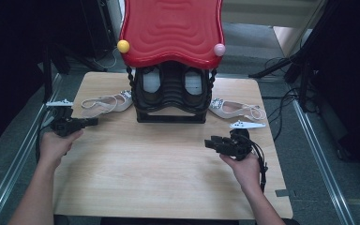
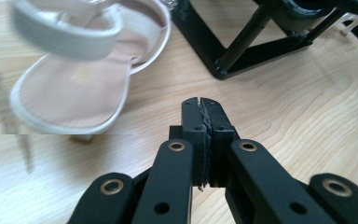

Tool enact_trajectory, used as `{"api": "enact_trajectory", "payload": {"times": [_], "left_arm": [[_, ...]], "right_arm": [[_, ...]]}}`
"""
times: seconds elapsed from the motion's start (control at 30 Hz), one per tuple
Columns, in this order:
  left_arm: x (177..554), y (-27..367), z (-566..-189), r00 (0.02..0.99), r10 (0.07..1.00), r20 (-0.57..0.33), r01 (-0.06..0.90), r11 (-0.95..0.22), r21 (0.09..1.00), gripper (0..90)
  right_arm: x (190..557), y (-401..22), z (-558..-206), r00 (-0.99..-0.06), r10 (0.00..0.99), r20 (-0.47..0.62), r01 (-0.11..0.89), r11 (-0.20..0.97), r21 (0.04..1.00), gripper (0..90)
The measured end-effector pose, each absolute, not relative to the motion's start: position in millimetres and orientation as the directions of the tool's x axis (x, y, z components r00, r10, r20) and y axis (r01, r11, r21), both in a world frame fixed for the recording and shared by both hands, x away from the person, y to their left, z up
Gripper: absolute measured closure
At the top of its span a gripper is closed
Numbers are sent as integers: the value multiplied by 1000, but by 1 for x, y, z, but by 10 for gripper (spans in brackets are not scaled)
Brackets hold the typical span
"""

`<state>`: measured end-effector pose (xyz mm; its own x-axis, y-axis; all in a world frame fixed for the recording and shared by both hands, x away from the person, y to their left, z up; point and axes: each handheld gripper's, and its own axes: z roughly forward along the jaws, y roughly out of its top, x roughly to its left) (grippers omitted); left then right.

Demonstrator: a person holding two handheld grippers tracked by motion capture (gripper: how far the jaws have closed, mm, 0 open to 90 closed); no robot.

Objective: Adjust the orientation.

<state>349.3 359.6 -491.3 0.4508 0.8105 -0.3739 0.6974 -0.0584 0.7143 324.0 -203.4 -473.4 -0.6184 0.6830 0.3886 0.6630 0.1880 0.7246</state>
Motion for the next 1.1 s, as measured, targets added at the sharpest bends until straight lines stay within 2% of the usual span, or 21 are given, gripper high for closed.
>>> {"api": "enact_trajectory", "payload": {"times": [0.37,0.57,0.83,1.1], "left_arm": [[343,385,-512,365,861,-354,713,-14,701,900],[351,394,-521,330,886,-325,714,-9,700,900],[373,399,-533,285,883,-373,739,46,672,900],[392,394,-540,273,893,-358,739,44,672,900]], "right_arm": [[327,-206,-471,-622,684,381,654,187,733,577],[326,-207,-472,-620,689,374,655,193,730,577],[320,-216,-470,-602,710,366,652,172,739,572],[314,-224,-473,-591,713,379,660,157,735,568]]}}
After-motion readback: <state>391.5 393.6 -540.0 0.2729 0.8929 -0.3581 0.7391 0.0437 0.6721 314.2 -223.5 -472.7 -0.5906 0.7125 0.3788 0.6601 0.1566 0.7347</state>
